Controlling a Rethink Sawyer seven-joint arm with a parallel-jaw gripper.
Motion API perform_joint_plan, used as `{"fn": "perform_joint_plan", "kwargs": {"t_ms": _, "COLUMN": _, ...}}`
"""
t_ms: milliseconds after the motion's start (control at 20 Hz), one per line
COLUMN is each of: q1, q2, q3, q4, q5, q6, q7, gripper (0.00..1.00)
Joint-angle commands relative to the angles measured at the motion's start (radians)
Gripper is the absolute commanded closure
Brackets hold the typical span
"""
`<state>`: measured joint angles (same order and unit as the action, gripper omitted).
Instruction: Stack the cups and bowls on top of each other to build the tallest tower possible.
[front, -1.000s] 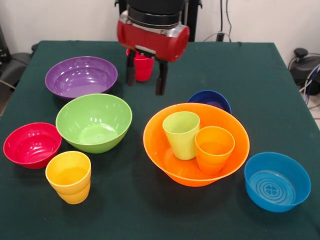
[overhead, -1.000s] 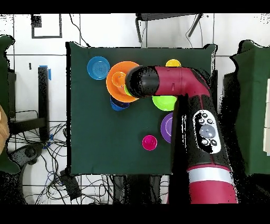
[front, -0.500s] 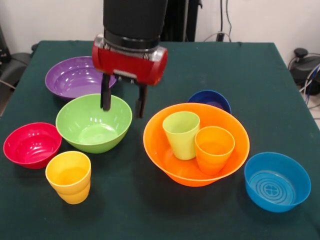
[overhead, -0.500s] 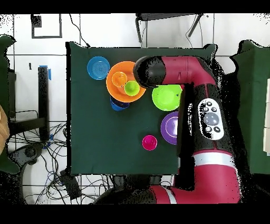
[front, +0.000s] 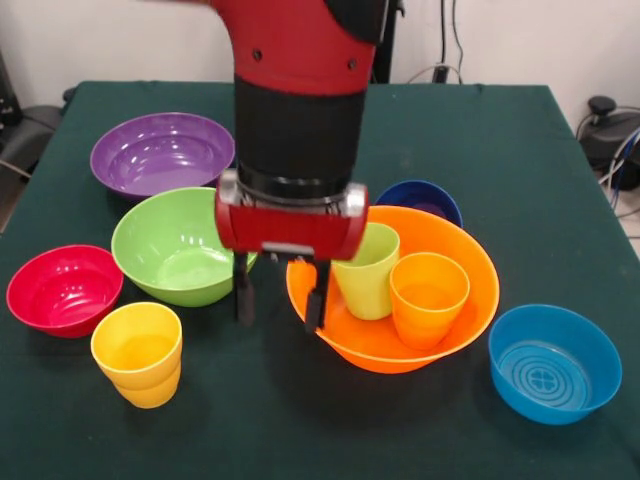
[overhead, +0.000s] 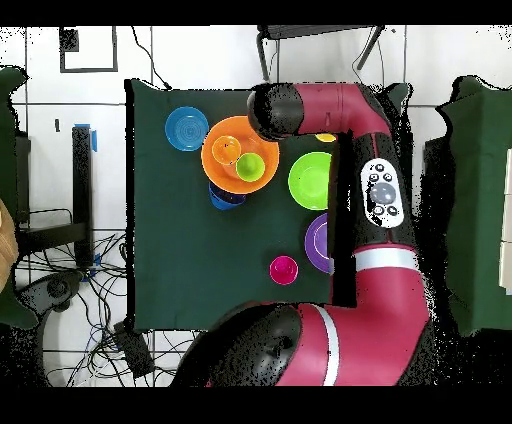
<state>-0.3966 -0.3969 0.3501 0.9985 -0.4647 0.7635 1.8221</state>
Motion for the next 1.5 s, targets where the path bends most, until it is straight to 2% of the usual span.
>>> {"fn": "perform_joint_plan", "kwargs": {"t_ms": 50, "q1": 0.003, "q2": 0.149, "q3": 0.104, "q4": -0.145, "q5": -0.066, "q6": 0.088, "q7": -0.334, "gripper": 0.00}}
{"fn": "perform_joint_plan", "kwargs": {"t_ms": 300, "q1": -0.007, "q2": 0.172, "q3": 0.114, "q4": -0.178, "q5": -0.061, "q6": 0.090, "q7": -0.370, "gripper": 0.00}}
{"fn": "perform_joint_plan", "kwargs": {"t_ms": 500, "q1": -0.006, "q2": 0.231, "q3": 0.132, "q4": -0.234, "q5": -0.060, "q6": 0.091, "q7": -0.386, "gripper": 0.00}}
{"fn": "perform_joint_plan", "kwargs": {"t_ms": 550, "q1": 0.001, "q2": 0.242, "q3": 0.128, "q4": -0.239, "q5": -0.054, "q6": 0.100, "q7": -0.363, "gripper": 0.00}}
{"fn": "perform_joint_plan", "kwargs": {"t_ms": 650, "q1": 0.017, "q2": 0.233, "q3": 0.106, "q4": -0.229, "q5": -0.049, "q6": 0.108, "q7": -0.313, "gripper": 0.00}}
{"fn": "perform_joint_plan", "kwargs": {"t_ms": 800, "q1": 0.026, "q2": 0.218, "q3": 0.094, "q4": -0.214, "q5": -0.040, "q6": 0.117, "q7": -0.291, "gripper": 0.00}}
{"fn": "perform_joint_plan", "kwargs": {"t_ms": 1100, "q1": 0.018, "q2": 0.248, "q3": 0.108, "q4": -0.244, "q5": -0.033, "q6": 0.135, "q7": -0.319, "gripper": 0.00}}
{"fn": "perform_joint_plan", "kwargs": {"t_ms": 1500, "q1": 0.003, "q2": 0.206, "q3": 0.094, "q4": -0.148, "q5": -0.009, "q6": 0.120, "q7": -0.293, "gripper": 0.00}}
